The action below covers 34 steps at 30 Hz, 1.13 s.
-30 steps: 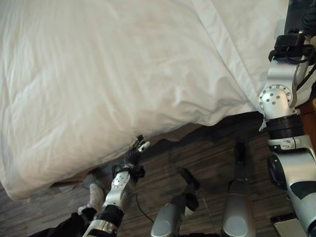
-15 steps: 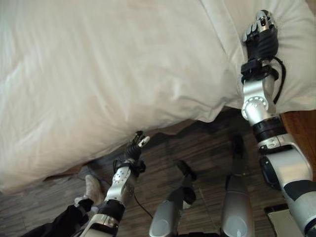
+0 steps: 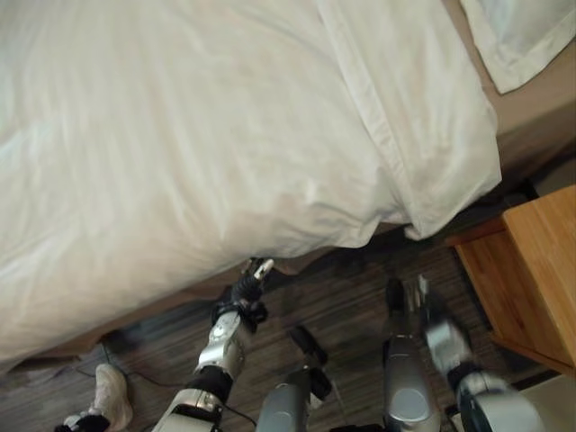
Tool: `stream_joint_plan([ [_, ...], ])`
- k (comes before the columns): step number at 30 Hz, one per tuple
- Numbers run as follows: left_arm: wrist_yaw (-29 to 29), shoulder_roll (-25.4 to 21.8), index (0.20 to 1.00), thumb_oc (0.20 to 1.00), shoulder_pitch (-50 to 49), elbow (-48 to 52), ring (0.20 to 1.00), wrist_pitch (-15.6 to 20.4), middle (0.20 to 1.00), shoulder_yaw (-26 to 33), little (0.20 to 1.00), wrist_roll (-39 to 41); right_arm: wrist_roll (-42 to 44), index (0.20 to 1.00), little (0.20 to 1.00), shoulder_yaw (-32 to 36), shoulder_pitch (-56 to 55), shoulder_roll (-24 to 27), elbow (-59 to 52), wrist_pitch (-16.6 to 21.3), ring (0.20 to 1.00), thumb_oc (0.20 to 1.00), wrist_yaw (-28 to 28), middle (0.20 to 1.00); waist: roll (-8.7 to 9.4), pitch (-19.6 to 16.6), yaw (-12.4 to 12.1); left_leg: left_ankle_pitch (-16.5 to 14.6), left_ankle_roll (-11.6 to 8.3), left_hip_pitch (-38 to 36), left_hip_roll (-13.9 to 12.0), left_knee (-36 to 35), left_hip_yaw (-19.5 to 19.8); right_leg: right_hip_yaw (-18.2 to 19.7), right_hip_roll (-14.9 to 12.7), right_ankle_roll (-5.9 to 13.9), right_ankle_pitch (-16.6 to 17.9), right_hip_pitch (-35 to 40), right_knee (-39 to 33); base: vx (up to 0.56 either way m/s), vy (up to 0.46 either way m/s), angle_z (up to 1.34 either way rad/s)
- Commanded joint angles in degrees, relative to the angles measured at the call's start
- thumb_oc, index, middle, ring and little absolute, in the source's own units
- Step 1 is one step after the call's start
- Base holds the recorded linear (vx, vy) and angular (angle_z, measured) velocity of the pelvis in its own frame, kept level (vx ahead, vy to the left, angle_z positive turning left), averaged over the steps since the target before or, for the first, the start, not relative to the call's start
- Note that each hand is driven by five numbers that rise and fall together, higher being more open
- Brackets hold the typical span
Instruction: Making the bed.
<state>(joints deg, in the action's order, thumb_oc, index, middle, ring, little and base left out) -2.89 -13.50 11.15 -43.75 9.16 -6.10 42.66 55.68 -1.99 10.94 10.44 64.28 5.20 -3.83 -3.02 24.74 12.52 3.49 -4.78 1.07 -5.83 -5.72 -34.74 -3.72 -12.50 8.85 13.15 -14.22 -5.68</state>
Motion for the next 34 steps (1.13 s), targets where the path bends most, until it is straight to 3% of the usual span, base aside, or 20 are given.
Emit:
stream_joint_plan([
  [1,-1.85,-1.27,1.0,1.0,1.36,0.34,1.0,0.7,1.0,-0.16,1.0,0.95,-6.49,1.0,1.0,-1.33,2.9,-3.79,-0.58,0.21,1.0,1.0,-0.32,1.0,2.32,-1.86,-1.12,-3.98,-3.6,-1.48,-5.03,2.28,4.74,-1.0,-1.54,3.87,-3.97,-1.86,2.07,-0.01,-0.011,-0.34],
  [4,-1.48,-1.46,1.0,1.0,-0.71,-0.49,1.0,0.16,1.0,-1.75,1.0,-1.78,-13.98,1.0,1.0,-5.01,-0.11,-2.09,-7.71,1.37,1.0,1.0,1.1,1.0,7.39,-2.33,0.16,-11.95,-3.56,-0.12,-7.72,18.1,7.7,0.26,-1.39,2.82,-3.8,-0.04,2.76,-0.1,-0.095,-0.19],
  [5,-1.47,-1.46,1.0,1.0,-0.74,-0.5,1.0,0.17,1.0,-1.75,1.0,-1.8,-14.0,1.0,1.0,-5.04,-0.21,-2.11,-7.83,1.34,1.0,1.0,1.17,1.0,7.29,-2.33,0.22,-12.28,-3.57,0.16,-7.96,18.68,7.85,0.15,-1.29,2.81,-3.81,-0.01,2.76,-0.11,-0.049,-0.05],
  [6,-1.2,-1.55,1.0,1.0,-1.95,-2.25,1.0,-0.22,1.0,-3.89,1.0,-6.02,-17.98,1.0,1.0,-8.11,-1.43,-0.88,-12.52,2.32,1.0,1.0,2.3,1.0,8.57,-3.93,0.7,-14.55,-4.44,-2.09,-8.97,21.13,11.52,-0.83,-1.61,2.31,-4.31,0.53,3.43,-0.06,0.074,0.04],
  [7,-0.82,-0.95,1.0,1.0,-1.93,-5.04,1.0,-1.18,1.0,-6.16,1.0,-10.1,-19.97,1.0,1.0,-9.73,-1.97,-0.64,-16.79,2.27,1.0,1.0,2.95,1.0,9.04,-4.94,1.66,-16.11,-4.06,-4.66,-7.13,18.17,13.66,-0.92,-1.22,2.78,-3.97,0.06,3.76,-0.09,0.094,0.13],
  [9,-0.83,-1.11,1.0,1.0,-2.9,-5.59,1.0,-1.74,1.0,-9.09,1.0,-15.36,-24.42,1.0,1.0,-11.26,-3.74,-0.08,-24.38,3.4,1.0,1.0,4.03,1.0,9.71,-6.14,2.33,-14.76,-4.14,-5.54,-6.54,14.5,14.26,-2.06,-2.11,3.36,-2.42,0.34,4.38,-0.16,0.149,0.25],
  [12,-0.61,-2.65,1.0,1.0,-3.96,-5.57,1.0,-2.38,1.0,-12.12,1.0,-23.98,-29.69,1.0,1.0,-15.6,-4.13,-0.11,-31.89,3.27,1.0,1.0,4.78,1.0,11.88,-7.32,1.56,-13.07,-2.05,-8.04,-4.47,8.22,13.52,-1.61,-2.13,5.11,-1.47,0.16,9.0,-0.2,0.143,0.32],
  [15,0.97,-3.95,1.0,1.0,-3.8,-3.88,1.0,-1.94,1.0,-12.06,1.0,-26.47,-31.39,1.0,1.0,-17.84,-4.44,-0.46,-34.97,3.76,1.0,1.0,5.0,1.0,12.56,-8.41,0.79,-11.35,-0.98,-8.88,-4.27,5.83,12.6,-2.59,-0.71,4.77,-4.2,1.05,13.1,-0.15,0.078,0.0],
  [16,2.48,-5.97,1.0,1.0,-4.48,0.95,1.0,-1.3,1.0,-11.83,1.0,-27.55,-31.67,1.0,1.0,-18.46,-4.65,-0.53,-36.83,4.51,1.0,1.0,5.6,1.0,12.66,-9.65,-0.42,-9.94,0.09,-9.18,-4.38,4.09,11.78,-4.59,0.24,3.93,-6.47,3.72,17.69,-0.18,0.083,-0.2],
  [17,2.49,-6.04,1.0,1.0,-4.53,1.02,1.0,-1.35,1.0,-11.81,1.0,-27.55,-31.68,1.0,1.0,-18.49,-4.67,-0.59,-36.85,4.51,1.0,1.0,5.61,1.0,12.74,-9.84,-0.35,-9.72,0.09,-8.96,-4.32,4.0,11.8,-4.61,0.2,3.88,-6.31,3.54,17.57,-0.21,0.099,-0.3],
  [18,5.88,-8.5,1.0,1.0,-3.5,8.19,1.0,-0.2,1.0,-10.69,1.0,-28.93,-32.1,1.0,1.0,-17.9,-5.36,-0.99,-39.03,5.63,1.0,1.0,6.77,1.0,12.54,-11.17,-1.69,-8.1,1.02,-8.68,-4.16,1.97,11.98,-4.07,2.26,3.31,-9.12,6.48,21.04,-0.11,0.041,-0.2],
  [20,6.92,-9.48,1.0,1.0,-3.2,11.5,1.0,0.26,1.0,-10.19,1.0,-29.07,-32.01,1.0,1.0,-17.56,-5.5,-1.18,-39.62,5.9,1.0,1.0,6.98,1.0,12.45,-11.84,-2.35,-7.93,1.31,-8.42,-4.05,1.67,12.15,-4.15,2.66,2.76,-10.07,7.2,21.65,-0.09,0.032,0.09],
  [24,11.71,-11.73,1.0,1.0,-1.7,26.7,1.0,3.69,1.0,-6.22,1.0,-29.27,-34.49,1.0,1.0,-14.88,-7.63,-0.33,-43.09,7.93,1.0,1.0,9.51,1.0,12.83,-14.46,-5.11,-7.77,1.11,-7.71,-2.68,1.43,12.36,-7.57,2.35,1.25,-13.16,14.01,13.18,-0.02,0.001,0.0],
  [27,12.87,-10.7,1.0,1.0,-2.04,34.24,1.0,5.89,1.0,-3.87,1.0,-28.78,-34.8,1.0,1.0,-13.65,-7.23,0.4,-45.35,8.63,1.0,1.0,10.19,1.0,11.77,-16.79,-5.24,-7.5,0.52,-8.75,-2.75,0.72,10.68,-8.47,1.92,1.55,-11.46,16.11,7.65,0.08,0.015,0.08],
  [34,10.73,-9.46,1.0,1.0,-5.04,39.11,1.0,5.6,1.0,-2.77,1.0,-28.61,-35.87,1.0,1.0,-12.21,-6.6,2.71,-53.04,8.8,1.0,1.0,9.45,1.0,10.99,-18.39,-5.46,-7.03,0.02,-9.02,-3.17,0.72,10.89,-9.48,1.72,1.24,-11.32,18.07,4.66,0.01,0.001,0.02],
])
